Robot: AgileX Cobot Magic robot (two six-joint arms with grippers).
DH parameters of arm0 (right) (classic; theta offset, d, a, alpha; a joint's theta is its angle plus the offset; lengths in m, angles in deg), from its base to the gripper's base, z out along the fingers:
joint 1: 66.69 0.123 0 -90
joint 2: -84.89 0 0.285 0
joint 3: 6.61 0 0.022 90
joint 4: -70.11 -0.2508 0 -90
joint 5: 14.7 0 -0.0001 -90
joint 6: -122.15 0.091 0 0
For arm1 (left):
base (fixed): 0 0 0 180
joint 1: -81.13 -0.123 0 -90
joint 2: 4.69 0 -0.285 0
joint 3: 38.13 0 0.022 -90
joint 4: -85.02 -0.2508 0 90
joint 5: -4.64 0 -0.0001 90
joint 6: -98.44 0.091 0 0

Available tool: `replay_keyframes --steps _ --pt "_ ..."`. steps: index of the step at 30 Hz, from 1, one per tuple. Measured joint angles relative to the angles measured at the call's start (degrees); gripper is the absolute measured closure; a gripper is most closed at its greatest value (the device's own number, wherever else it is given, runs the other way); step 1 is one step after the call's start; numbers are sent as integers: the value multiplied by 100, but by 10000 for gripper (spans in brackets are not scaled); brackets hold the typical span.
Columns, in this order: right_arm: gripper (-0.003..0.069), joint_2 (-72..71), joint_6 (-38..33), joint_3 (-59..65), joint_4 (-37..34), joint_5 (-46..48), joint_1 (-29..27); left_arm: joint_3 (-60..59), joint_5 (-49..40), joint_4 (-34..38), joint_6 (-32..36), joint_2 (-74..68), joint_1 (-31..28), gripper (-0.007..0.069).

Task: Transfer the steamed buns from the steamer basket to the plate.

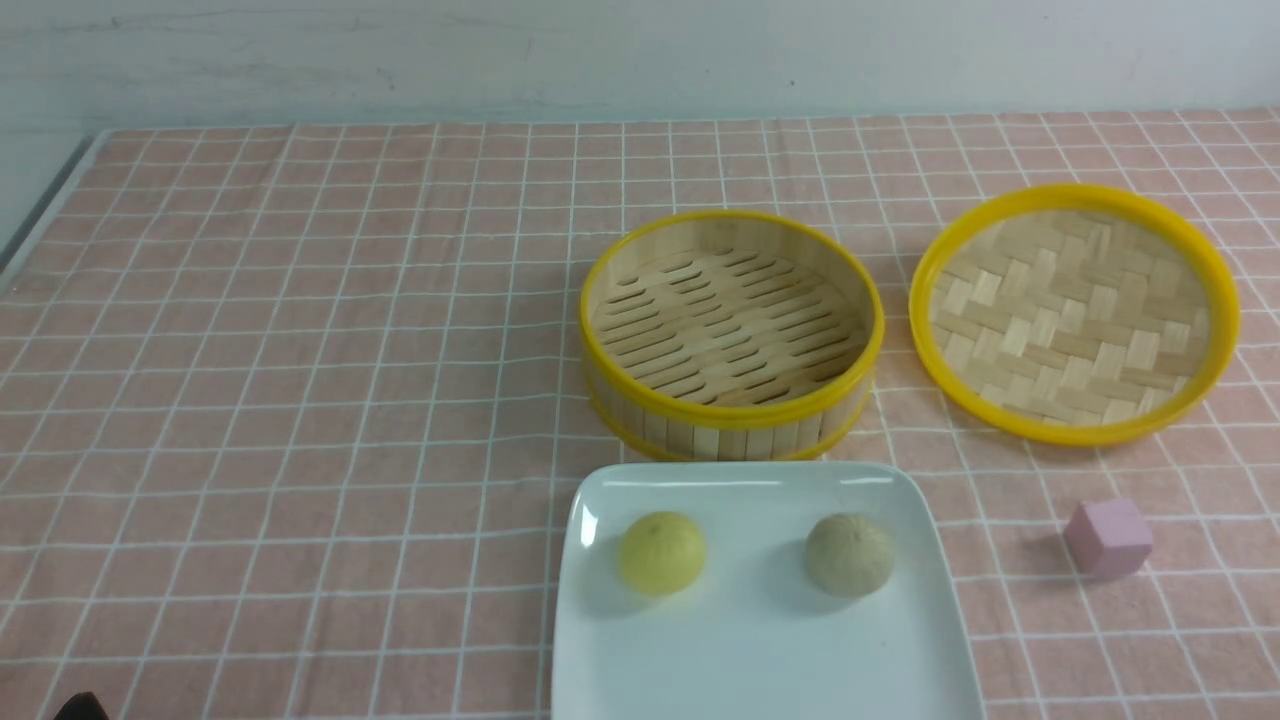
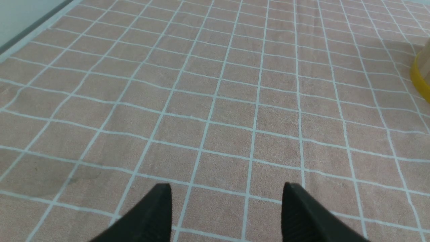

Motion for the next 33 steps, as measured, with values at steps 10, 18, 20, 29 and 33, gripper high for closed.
replay_keyframes --steps 10,18,20,29,33 --pt "419 0 196 0 64 0 0 0 0 0 0 0 0 175" --pt "419 0 1220 0 941 -37 0 0 0 0 0 0 0 175" --pt "419 0 1225 0 1003 -37 0 0 0 -2 0 0 0 175" --pt "419 0 1129 0 1003 -40 0 0 0 -7 0 0 0 175" --pt "419 0 942 0 946 -43 0 0 0 -14 0 0 0 175"
